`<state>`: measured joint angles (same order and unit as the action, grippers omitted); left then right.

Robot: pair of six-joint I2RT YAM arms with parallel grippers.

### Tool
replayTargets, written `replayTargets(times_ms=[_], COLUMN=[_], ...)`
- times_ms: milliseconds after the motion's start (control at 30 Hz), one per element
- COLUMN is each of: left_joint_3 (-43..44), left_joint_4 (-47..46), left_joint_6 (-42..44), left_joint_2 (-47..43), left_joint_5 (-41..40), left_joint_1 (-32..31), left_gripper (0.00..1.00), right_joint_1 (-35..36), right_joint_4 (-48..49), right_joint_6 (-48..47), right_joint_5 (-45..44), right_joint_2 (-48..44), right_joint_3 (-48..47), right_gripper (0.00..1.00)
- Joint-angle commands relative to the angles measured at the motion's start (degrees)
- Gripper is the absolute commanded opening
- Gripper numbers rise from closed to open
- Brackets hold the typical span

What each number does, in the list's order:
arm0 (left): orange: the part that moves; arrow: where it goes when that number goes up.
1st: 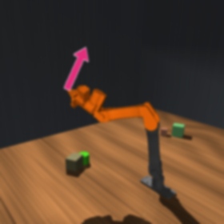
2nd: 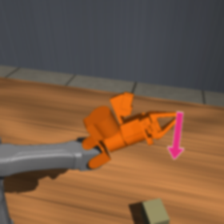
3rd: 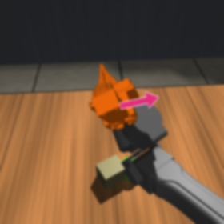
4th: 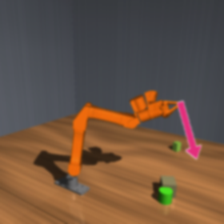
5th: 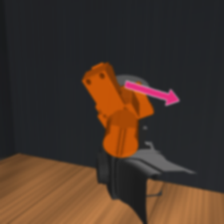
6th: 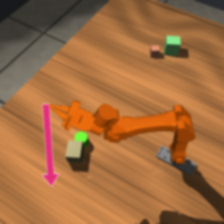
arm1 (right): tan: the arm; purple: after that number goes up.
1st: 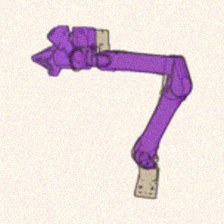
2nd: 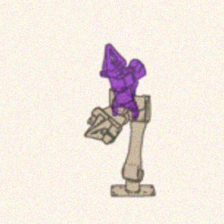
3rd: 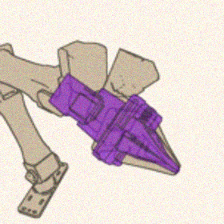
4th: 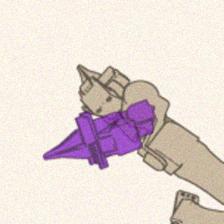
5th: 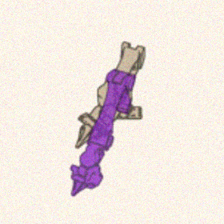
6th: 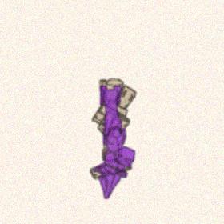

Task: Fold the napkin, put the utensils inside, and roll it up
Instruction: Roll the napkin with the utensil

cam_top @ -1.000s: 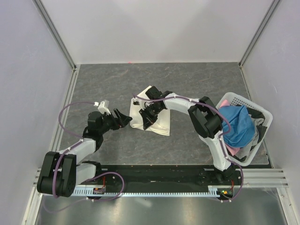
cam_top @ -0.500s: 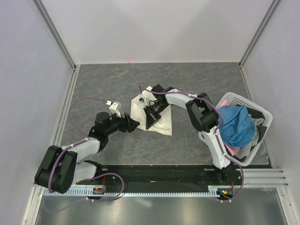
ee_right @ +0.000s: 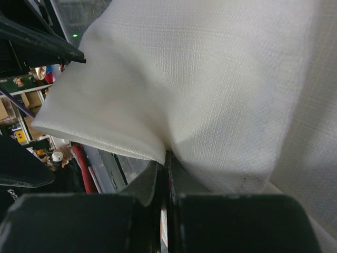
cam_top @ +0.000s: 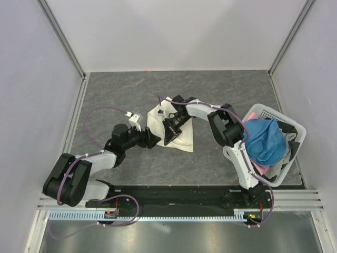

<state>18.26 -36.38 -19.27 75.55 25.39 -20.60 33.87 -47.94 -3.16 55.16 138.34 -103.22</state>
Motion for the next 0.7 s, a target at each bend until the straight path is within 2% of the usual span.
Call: replayTargets(times_ms=[0,167,367,467,500,533,567,667], left_joint_3=[2.2,3.3,4.6,4.9,5.3,5.5,6.1,7.0], left_joint_4=[-3.4,-3.3,-1.9,-0.5,0.9,1.6,2.4,5.0], left_joint_6=[3.4,3.7,3.6,3.6,3.5,3.4,3.3,2.8], left_joint_2=[1.1,3.1,5.0,4.8,4.8,5.0,5.0,5.2], left_joint_5=[-2.0,-2.4,-3.9,-5.4,-6.0,-7.2,-7.5,-9.4], left_joint_1=[-0.6,-1.1,-1.7,-1.7,-1.8,-1.8,-1.8,-1.8], left_gripper=[0.78,0.74,0.61,0.49,0.38,0.33,0.21,0.02], right_joint_1=[-0.4,-0.5,-0.6,-0.7,-0.7,-0.9,-0.8,-1.3], right_joint_4=[-0.9,-1.2,-1.4,-1.2,-1.2,-1.3,-1.1,-0.9], right_joint_6=[-0.7,-0.7,-0.6,-0.4,-0.4,-0.4,-0.4,0.0], right_joint_5=[-1.2,-0.8,-0.6,-0.3,0.0,0.2,0.3,0.3], right_joint_2=[1.8,2.4,2.3,2.4,2.4,2.3,2.2,1.6], right_joint_3=[-1.5,-2.0,-2.1,-2.2,-2.4,-2.4,-2.6,-2.9], right_gripper=[0.00,0.00,0.00,0.00,0.00,0.00,0.00,0.00])
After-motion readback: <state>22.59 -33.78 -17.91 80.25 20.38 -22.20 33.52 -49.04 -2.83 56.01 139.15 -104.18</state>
